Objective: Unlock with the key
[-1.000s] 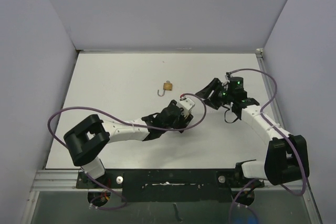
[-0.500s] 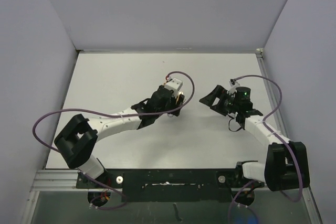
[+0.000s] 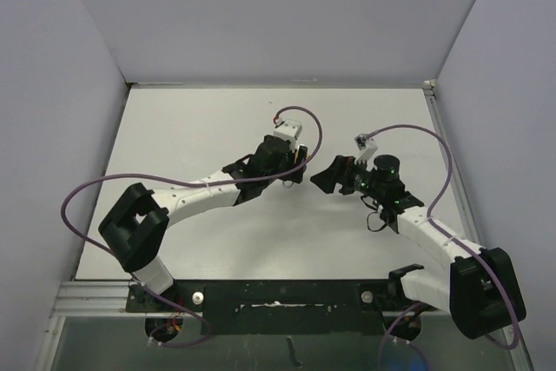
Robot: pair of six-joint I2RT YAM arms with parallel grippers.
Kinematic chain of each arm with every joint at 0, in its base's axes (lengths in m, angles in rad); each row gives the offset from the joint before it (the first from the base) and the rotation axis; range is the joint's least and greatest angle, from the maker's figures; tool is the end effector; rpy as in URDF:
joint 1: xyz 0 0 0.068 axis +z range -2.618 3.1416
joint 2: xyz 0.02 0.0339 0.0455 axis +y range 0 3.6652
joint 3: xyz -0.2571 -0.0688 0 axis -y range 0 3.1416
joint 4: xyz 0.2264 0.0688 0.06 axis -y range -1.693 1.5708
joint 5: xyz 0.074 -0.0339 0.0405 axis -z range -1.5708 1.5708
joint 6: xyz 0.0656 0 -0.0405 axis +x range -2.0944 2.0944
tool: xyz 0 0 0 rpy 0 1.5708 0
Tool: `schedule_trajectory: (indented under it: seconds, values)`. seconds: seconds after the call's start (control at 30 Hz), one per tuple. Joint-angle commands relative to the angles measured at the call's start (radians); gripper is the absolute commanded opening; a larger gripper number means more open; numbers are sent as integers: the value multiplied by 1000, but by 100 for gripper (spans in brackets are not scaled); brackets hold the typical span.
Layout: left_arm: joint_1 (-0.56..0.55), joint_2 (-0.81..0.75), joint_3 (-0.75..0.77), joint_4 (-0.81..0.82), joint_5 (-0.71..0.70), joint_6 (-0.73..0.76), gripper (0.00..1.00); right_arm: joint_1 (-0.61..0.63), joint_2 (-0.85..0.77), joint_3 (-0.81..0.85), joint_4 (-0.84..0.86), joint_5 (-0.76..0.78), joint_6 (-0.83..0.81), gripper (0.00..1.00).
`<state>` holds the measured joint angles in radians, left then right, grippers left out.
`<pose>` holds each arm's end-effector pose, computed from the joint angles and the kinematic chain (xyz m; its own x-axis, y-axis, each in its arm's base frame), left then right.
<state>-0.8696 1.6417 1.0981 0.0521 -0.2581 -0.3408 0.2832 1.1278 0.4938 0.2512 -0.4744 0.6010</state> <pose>0.2606 -0.2827 0.2393 -0.4854 0.0739 -0.8712 0.4577 0.8705 -0.1811 0.2322 0.0988 0.2106 -0.6664 0.3299 -0.6686 -0.3378 0.6658 0.6653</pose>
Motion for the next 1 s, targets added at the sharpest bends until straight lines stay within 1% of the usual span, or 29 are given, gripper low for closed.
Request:
schedule_trajectory:
  seconds: [0.0, 0.17, 0.27, 0.4, 0.53, 0.97]
  values:
    - [1, 8, 90, 88, -23, -41, 0, 38, 8, -20, 96, 26, -48, 87]
    - [6, 23, 99, 94, -26, -72, 0, 56, 26, -60, 173, 44, 1, 86]
    - [10, 24, 101, 104, -23, -88, 0, 64, 45, -115, 283, 58, 34, 86]
    - [13, 12, 97, 115, -21, -101, 0, 69, 75, -146, 345, 97, 63, 87]
    - [19, -16, 86, 143, -5, -124, 0, 69, 138, -170, 469, 91, 94, 87]
    - [23, -104, 8, 244, 38, -247, 0, 66, 364, -142, 799, 50, 249, 88]
